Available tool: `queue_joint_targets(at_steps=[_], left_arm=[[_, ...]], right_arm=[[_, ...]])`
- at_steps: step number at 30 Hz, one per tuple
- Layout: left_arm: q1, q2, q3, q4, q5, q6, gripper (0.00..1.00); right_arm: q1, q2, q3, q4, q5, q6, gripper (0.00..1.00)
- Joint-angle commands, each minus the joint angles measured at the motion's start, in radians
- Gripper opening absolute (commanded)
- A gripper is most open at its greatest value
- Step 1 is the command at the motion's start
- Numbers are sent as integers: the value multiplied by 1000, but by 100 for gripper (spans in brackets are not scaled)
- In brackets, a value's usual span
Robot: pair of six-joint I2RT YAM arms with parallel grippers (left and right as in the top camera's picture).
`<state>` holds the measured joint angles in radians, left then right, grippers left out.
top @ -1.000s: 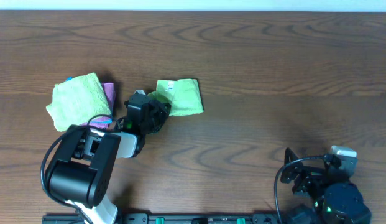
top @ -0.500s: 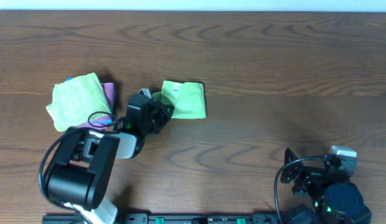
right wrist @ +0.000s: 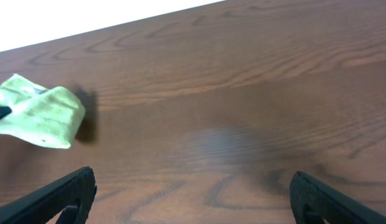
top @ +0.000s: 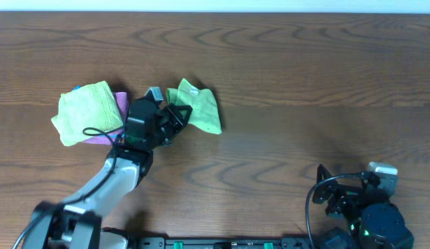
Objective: Fold the cloth
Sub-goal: 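Lift the folded green cloth with the left gripper onto the cloth stack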
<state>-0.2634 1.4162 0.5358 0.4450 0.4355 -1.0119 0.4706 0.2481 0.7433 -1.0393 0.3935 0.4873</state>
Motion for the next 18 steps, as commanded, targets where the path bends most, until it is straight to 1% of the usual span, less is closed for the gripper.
queue_joint_targets(at_steps=[1,5,8,10,14,18], left_arm=[[31,-61,15,-43,8,34,6],[71,-131,69,-204,11,106,6],[102,-177,149,-345,10,185,6],[121,-191,202,-415,10,216,6],[146,-195,292,-515,10,250,6],[160,-195,351,-555,3,281,6]], right_arm=[[-3,-3,-3,-2,10,13,99],[-3,-3,-3,-2,10,13,99],[-3,-3,-3,-2,10,13,99],[-3,-3,-3,-2,10,13,99],[-3,-3,-3,-2,10,13,99],[-3,-3,-3,-2,10,13,99]])
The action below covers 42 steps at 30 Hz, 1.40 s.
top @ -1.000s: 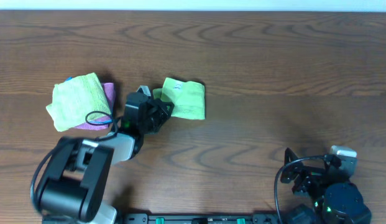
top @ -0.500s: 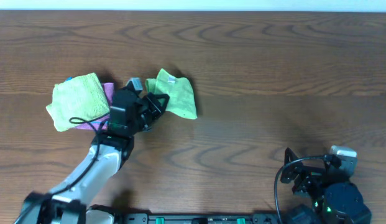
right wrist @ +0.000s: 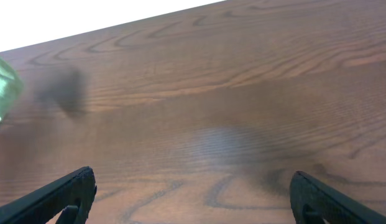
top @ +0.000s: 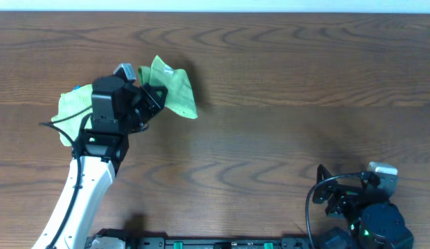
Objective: Fold the cloth
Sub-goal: 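Lift the folded green cloth with the left gripper onto the cloth stack, then lower the green cloth onto the stack top and adjust its position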
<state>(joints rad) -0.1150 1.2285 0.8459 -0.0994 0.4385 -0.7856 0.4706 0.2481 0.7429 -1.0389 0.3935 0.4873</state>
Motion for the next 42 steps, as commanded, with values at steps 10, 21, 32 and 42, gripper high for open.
queue_joint_targets(at_steps=[10,21,32,42], left_arm=[[200,-7,103,-101,63,111,6],[379,-7,103,-113,135,137,6],[452,-6,103,-109,127,162,6],[462,2,103,-101,71,180,6]], right_arm=[[-3,-3,-3,-2,10,13,99],[-3,-3,-3,-2,10,13,99],[-3,-3,-3,-2,10,13,99],[-3,-3,-3,-2,10,13,99]])
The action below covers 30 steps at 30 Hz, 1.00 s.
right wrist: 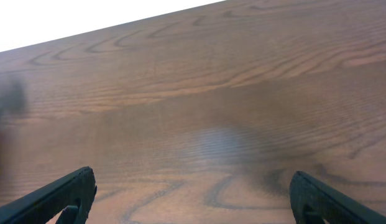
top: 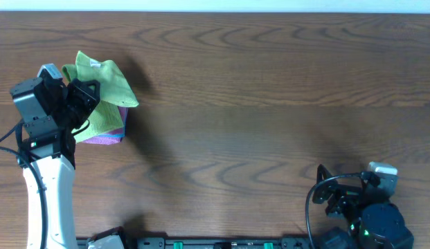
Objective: Fold the cloth
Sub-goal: 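Lower the green cloth onto the stack top and adjust its position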
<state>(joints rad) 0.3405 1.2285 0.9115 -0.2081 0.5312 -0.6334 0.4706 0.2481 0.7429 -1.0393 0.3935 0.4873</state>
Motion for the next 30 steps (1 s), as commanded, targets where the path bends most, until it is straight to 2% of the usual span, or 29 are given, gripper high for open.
queue_joint_targets(at_steps=[1,16,30], left_arm=[[7,9,37,11,-22,28,6],[7,137,37,116,-6,27,6],[34,159,37,120,-65,40,6]], right_arm=[[-3,-3,-3,-2,10,13,99],[-3,-3,-3,-2,10,13,99],[-3,-3,-3,-2,10,13,99]])
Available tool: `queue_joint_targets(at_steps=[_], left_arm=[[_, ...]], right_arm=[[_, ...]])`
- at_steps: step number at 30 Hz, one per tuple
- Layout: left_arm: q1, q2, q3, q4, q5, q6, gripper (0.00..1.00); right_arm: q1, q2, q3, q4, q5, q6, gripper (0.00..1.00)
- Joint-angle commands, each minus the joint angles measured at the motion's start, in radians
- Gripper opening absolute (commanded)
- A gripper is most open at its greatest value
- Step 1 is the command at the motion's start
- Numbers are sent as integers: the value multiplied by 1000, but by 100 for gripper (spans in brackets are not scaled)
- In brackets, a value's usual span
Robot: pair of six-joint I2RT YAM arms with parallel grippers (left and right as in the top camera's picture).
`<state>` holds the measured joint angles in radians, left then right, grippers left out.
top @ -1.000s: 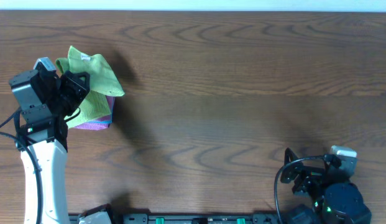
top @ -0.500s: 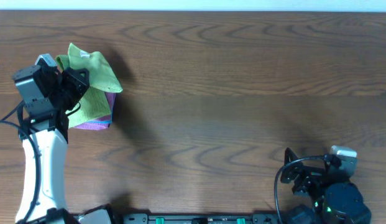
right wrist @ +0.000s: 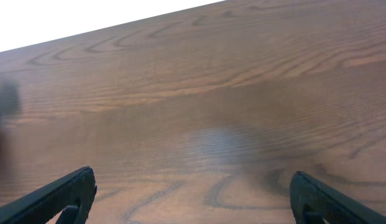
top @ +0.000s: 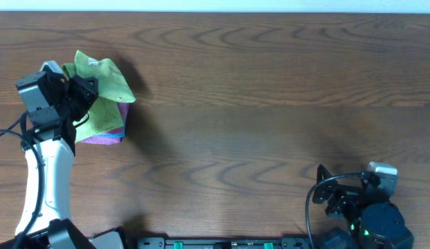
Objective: Fold the cloth
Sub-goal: 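Lower the green cloth onto the stack top and adjust its position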
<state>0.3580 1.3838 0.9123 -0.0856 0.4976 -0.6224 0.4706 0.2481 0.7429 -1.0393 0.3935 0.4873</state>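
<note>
A folded green cloth (top: 107, 79) hangs from my left gripper (top: 86, 88), which is shut on its edge at the table's far left. It hovers over a stack of folded cloths (top: 104, 124), a light green one on top with pink beneath. My right gripper (right wrist: 191, 196) rests at the front right, fingers (right wrist: 62, 196) spread wide open over bare wood, holding nothing.
The wooden table (top: 270, 104) stretches to the right of the stack. My right arm's base (top: 360, 207) sits at the front right corner. The left arm (top: 45, 173) runs along the left edge.
The left gripper with the green cloth has shifted very slightly toward the stack, the cloth sagging a little lower. The right arm has not moved.
My left gripper was shut on the green cloth right of the stack, near the table's middle left. Then it held the cloth higher and further left, beside the stack. Later it stood at the far left with the cloth over the stack, where it remains.
</note>
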Motion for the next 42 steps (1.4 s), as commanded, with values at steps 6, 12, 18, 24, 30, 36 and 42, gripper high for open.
queue_joint_targets(at_steps=[6,12,18,24,30,36,42], left_arm=[[29,21,36,-14,-45,51,6],[29,61,36,-15,-45,51,6],[30,68,36,-15,-69,63,6],[38,68,36,-37,-82,66,6],[58,68,36,-74,-82,70,6],[82,67,36,-116,-82,82,6],[116,62,36,-167,-70,123,6]], right_arm=[[-3,-3,-3,-2,10,13,99],[-3,-3,-3,-2,10,13,99],[-3,-3,-3,-2,10,13,99],[-3,-3,-3,-2,10,13,99],[-3,-3,-3,-2,10,13,99],[-3,-3,-3,-2,10,13,99],[-3,-3,-3,-2,10,13,99]])
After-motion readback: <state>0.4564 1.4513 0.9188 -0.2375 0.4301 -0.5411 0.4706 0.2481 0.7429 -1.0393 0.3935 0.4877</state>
